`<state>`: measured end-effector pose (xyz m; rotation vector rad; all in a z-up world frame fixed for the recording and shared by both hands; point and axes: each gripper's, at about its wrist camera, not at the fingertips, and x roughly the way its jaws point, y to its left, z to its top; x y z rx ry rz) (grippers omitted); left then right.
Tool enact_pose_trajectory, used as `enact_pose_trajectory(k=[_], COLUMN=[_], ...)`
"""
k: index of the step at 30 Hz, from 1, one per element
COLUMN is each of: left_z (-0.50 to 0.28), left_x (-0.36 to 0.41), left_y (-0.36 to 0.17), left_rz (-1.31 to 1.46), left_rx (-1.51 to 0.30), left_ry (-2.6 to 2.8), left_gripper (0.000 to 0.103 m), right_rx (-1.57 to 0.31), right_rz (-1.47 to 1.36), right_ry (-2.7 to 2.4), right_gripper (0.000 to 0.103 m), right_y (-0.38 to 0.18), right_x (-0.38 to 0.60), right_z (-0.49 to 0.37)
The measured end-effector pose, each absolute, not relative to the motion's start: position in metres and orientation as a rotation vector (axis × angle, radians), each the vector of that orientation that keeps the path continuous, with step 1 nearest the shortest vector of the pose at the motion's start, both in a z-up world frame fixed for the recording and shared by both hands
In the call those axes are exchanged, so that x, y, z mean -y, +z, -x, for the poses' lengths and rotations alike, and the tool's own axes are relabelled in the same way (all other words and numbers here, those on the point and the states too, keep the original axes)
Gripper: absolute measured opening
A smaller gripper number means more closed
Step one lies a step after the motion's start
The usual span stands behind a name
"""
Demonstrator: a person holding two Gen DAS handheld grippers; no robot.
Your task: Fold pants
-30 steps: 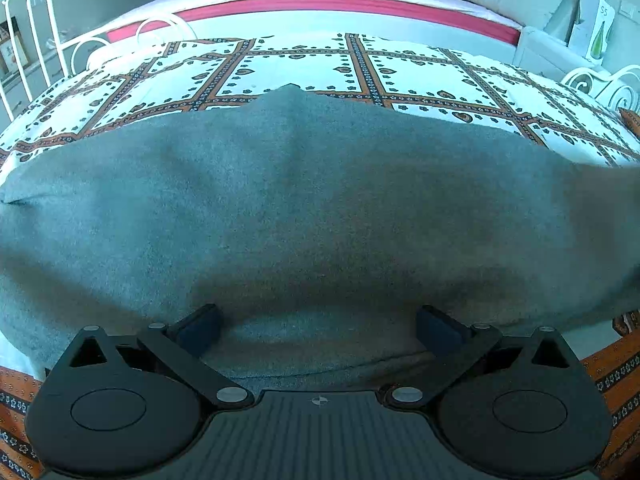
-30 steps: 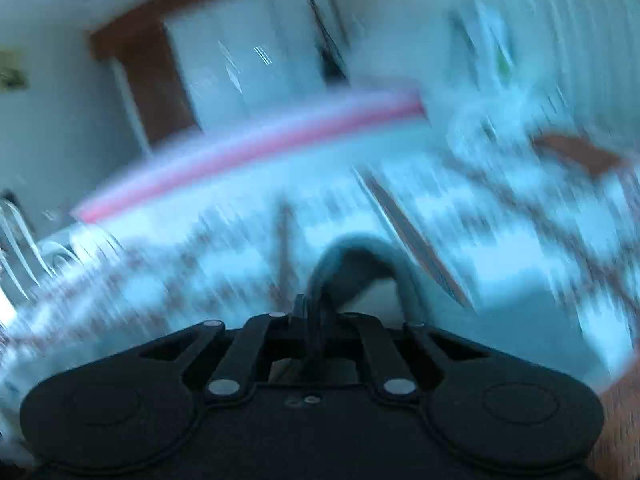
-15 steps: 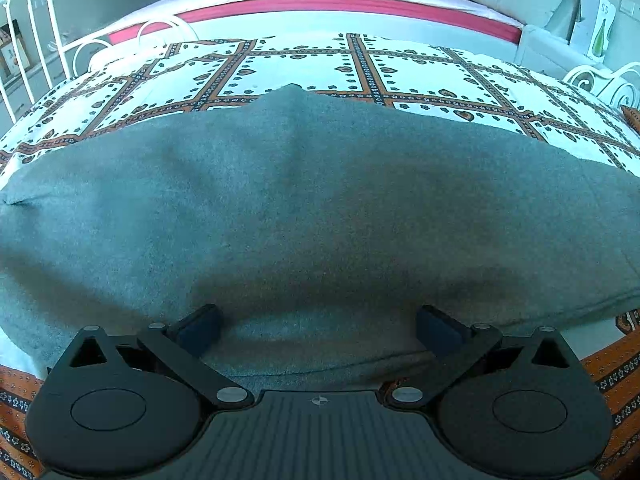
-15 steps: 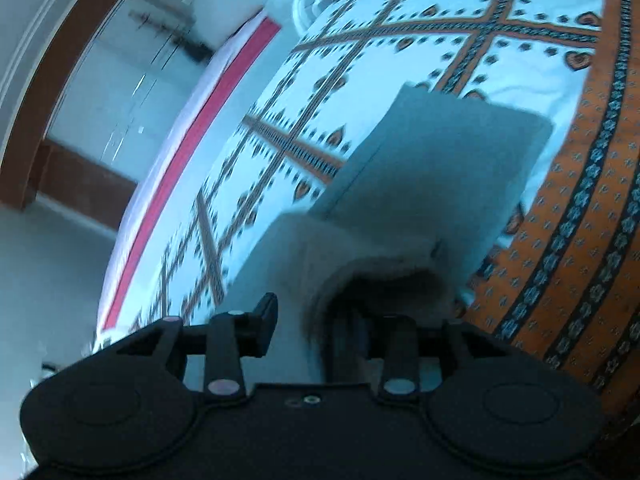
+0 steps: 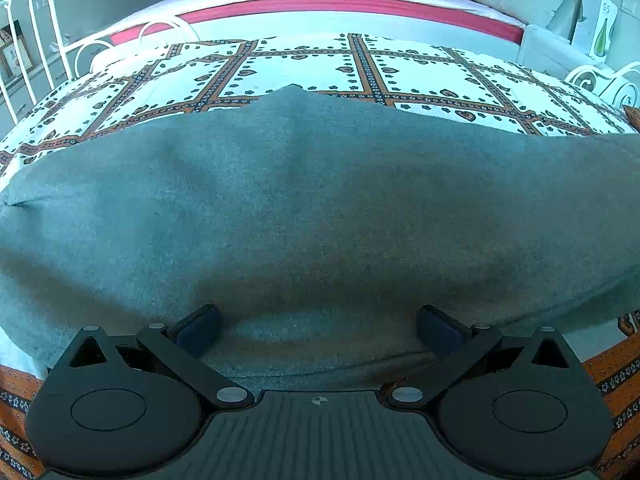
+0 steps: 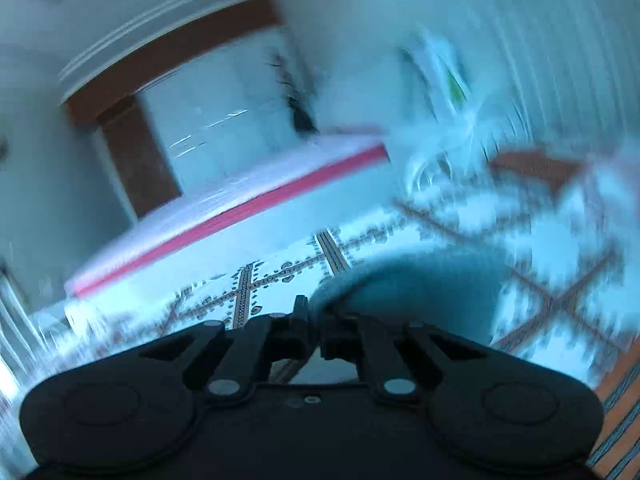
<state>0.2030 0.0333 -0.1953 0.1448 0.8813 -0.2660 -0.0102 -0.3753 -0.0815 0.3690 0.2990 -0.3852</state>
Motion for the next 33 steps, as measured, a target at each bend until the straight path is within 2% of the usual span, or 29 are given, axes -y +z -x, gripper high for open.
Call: enact_pose_trajectory(k=[2,4,6,9,11,12,13,14,15,18,24,30,31,33], left_z=[-0.203,-0.202,-0.202,-0.203,-0.202,-0.202,-0.202,-0.203,-0.203,-0.203,-0.201,-0.201,-0.201,-0.201], left_x=[-0.033,-0.033,-0.033,-0.032,-0.031,-0.031,-0.031,-0.031,-0.031,-0.031,-0.032,-0.033,-0.033,-0.033], left_y=[-0.195,-0.196,-0.196,-0.196,-0.196,-0.196,-0.196,-0.196,-0.196,-0.196,-0.196,-0.195,-0.195,-0.195], left_rz=[-0.146,-0.147,-0.150,-0.150,-0.150,-0.150,-0.151,-0.151,-0.151,-0.151,-0.153,-0.153,-0.154,-0.152], left_rx=[-0.881,-0.880,-0.877,-0.879,-0.879,-0.879,-0.878,-0.878,-0.877,-0.877,-0.868,-0.865,-0.864,-0.867], left_ry=[-0.266,-0.267,-0.267,-0.264,-0.260,-0.260,-0.261,-0.262,-0.262,-0.260,-0.263,-0.263,-0.262,-0.261], left_gripper=[0.103,0.103,0.103,0.103,0.103,0.103,0.103,0.103,0.103,0.103,0.103,0.103,0.103,0.103], right_rx=[-0.422,-0.553,-0.590,-0.585,-0.574,-0.564,-0.556,-0.540,-0.520,-0.512,-0.515,-0.365,-0.405,-0.591], right_rz=[-0.414,-0.620,-0.751,-0.759,-0.745,-0.778,-0.820,-0.863,-0.905,-0.939,-0.753,-0.574,-0.547,-0.710], right_ry=[-0.448,-0.533,-0.568,-0.565,-0.565,-0.567,-0.577,-0.600,-0.635,-0.695,-0.690,-0.624,-0.647,-0.728], right_gripper=[0.000,0.000,0.000,0.000,0.010,0.020,0.024,0.024,0.022,0.005,0.000,0.000,0.000,0.000], right_y=[-0.110,-0.150,-0.175,-0.178,-0.176,-0.177,-0.178,-0.179,-0.181,-0.185,-0.171,-0.141,-0.146,-0.178], right_x=[0.385,0.413,0.425,0.420,0.419,0.425,0.430,0.435,0.443,0.452,0.449,0.443,0.443,0.460], right_z=[0.010,0.017,0.028,0.034,0.034,0.034,0.033,0.037,0.044,0.049,0.033,0.033,0.031,0.029])
